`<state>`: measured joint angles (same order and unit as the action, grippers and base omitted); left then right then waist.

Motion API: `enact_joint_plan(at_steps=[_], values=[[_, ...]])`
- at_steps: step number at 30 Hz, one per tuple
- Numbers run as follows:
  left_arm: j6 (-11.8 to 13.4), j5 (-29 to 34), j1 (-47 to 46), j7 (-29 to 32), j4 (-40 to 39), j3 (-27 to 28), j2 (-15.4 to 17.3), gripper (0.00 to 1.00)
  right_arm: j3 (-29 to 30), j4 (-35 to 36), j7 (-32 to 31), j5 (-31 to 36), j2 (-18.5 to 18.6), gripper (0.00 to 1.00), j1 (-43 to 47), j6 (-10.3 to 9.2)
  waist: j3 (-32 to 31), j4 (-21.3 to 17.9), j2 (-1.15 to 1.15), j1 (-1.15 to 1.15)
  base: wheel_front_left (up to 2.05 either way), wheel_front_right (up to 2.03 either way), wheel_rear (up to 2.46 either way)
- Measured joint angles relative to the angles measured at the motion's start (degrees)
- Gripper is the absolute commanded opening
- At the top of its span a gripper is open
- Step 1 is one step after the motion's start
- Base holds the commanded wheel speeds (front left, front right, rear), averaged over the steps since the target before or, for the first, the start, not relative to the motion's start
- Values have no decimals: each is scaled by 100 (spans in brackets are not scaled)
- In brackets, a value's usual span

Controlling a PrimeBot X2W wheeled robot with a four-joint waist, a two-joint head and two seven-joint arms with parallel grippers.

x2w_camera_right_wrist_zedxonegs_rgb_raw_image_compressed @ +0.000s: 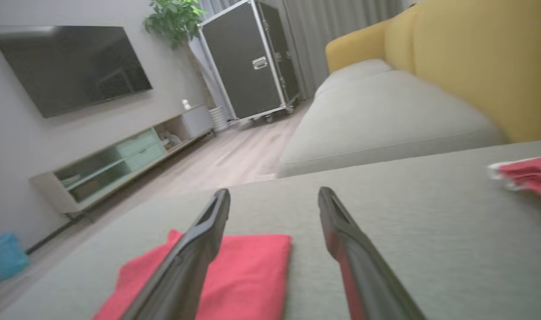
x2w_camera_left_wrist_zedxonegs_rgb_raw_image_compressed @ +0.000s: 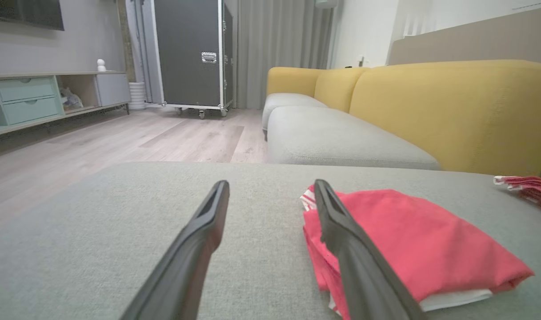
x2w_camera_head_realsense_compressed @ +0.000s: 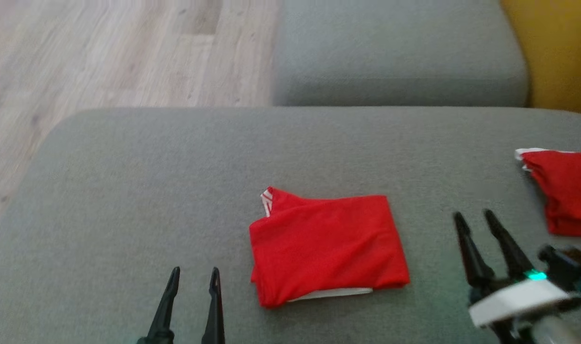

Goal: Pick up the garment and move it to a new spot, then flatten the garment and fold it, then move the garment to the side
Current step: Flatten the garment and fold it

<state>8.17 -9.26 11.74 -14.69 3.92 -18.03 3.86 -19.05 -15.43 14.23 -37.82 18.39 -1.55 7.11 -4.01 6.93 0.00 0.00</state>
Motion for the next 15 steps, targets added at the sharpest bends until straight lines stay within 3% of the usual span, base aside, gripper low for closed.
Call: enact_joint_plan(at_steps=[5,10,15], values=[[-1,-30,157,-1,55,138,-15,100,862,371,14,1151,-174,100,814,0,-225,-191,0,-2,0,0,0],[-8,225,357,0,88,169,-14,100,1016,501,13,1816,-503,100,1595,0,-368,-326,0,-2,0,0,0],[-75,216,428,0,149,271,-15,100,1033,527,13,2082,-609,100,1709,0,-426,-399,0,0,0,0,0]])
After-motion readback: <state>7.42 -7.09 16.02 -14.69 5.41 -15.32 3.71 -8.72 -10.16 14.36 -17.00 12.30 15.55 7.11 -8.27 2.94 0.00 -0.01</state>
